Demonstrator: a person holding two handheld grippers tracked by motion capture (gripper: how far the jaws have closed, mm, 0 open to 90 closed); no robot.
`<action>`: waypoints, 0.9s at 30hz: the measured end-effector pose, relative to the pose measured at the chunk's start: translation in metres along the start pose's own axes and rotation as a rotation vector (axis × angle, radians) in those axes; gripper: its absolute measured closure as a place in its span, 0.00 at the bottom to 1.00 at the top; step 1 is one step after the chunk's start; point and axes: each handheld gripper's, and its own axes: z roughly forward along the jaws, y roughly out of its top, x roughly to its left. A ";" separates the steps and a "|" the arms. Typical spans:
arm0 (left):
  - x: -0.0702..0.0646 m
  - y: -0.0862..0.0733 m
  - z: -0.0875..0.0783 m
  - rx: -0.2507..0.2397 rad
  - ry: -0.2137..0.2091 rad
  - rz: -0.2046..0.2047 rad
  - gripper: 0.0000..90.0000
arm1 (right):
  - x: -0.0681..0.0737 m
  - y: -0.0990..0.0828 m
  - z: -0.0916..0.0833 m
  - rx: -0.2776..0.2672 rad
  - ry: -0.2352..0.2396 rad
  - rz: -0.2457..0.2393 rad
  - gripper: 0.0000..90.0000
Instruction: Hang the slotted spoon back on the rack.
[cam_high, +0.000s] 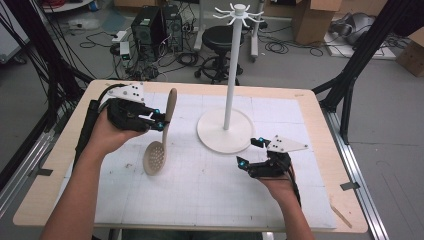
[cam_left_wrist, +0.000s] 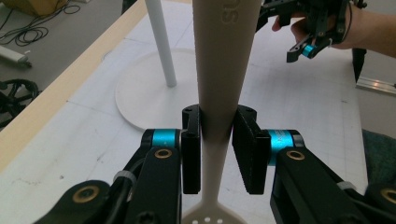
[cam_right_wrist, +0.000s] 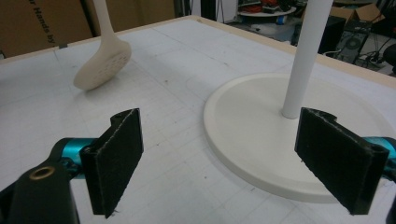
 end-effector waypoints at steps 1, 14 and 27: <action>0.001 0.002 0.000 -0.007 -0.003 -0.004 0.82 | 0.000 0.000 0.000 0.000 0.000 0.000 0.16; 0.024 0.041 -0.009 -0.007 -0.026 0.035 0.82 | 0.000 0.000 -0.001 -0.007 0.001 0.001 0.16; 0.049 0.085 -0.013 -0.031 -0.049 0.066 0.82 | -0.001 0.000 -0.001 -0.010 -0.002 -0.003 0.16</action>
